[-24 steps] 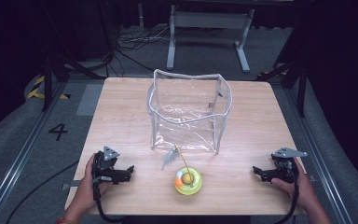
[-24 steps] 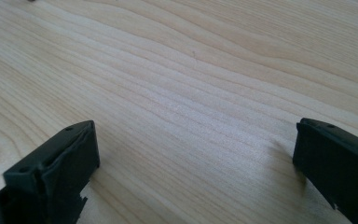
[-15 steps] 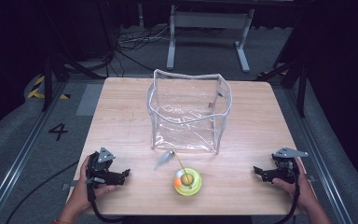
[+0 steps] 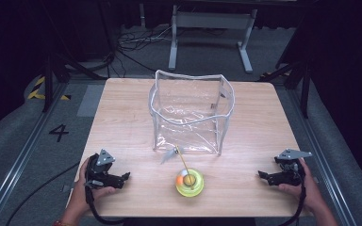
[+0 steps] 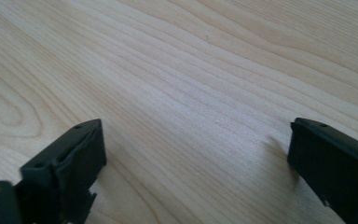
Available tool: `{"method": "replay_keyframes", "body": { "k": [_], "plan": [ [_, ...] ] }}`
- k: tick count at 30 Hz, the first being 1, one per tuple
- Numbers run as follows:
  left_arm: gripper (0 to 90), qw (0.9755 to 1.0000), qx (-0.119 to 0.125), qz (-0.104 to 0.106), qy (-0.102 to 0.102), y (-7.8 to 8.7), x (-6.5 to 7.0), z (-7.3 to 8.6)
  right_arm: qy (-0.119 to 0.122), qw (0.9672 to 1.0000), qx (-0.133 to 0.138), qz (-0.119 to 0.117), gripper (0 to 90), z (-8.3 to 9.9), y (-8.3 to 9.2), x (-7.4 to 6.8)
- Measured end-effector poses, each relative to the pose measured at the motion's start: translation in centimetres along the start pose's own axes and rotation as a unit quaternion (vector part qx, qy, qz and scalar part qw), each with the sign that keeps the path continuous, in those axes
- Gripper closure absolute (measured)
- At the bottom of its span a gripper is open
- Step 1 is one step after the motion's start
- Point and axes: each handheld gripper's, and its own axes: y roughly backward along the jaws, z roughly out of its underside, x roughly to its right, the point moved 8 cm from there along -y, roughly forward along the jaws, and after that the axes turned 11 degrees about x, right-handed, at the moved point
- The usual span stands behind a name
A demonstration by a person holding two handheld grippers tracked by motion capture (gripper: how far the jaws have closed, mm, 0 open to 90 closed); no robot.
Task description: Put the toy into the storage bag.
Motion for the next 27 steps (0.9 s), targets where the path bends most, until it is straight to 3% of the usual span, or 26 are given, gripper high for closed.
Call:
{"method": "replay_keyframes", "body": {
  "k": [2, 5, 6, 14, 21, 27],
  "plan": [
    [0.5, 1.0, 0.0, 0.001, 0.0, 0.0, 0.0, 0.0, 0.01, 0.9999, 0.007, -0.013, 23.4, -0.4, 0.3, -0.3],
    [0.4, 1.0, -0.001, 0.002, 0.0, 0.0, 0.0, 0.0, 0.019, 0.9997, 0.005, -0.013, 18.5, -0.6, 0.5, -0.6],
    [0.4, 1.0, -0.001, 0.002, 0.0, 0.0, 0.0, 0.0, 0.022, 0.9996, 0.005, -0.017, 21.6, -0.7, 0.6, -0.8],
    [0.5, 1.0, 0.0, -0.001, 0.002, 0.0, 0.0, 0.0, 0.043, 0.9976, 0.005, -0.054, 20.5, -2.1, 1.4, -2.8],
    [0.5, 1.0, 0.0, -0.001, 0.002, 0.0, 0.0, 0.0, 0.08, 0.9926, 0.002, -0.091, 23.4, -4.1, 2.1, -6.0],
    [0.5, 1.0, 0.0, -0.001, 0.002, 0.0, 0.0, 0.0, 0.109, 0.9862, 0.003, -0.125, 23.4, -6.1, 2.3, -8.8]
  ]
}}
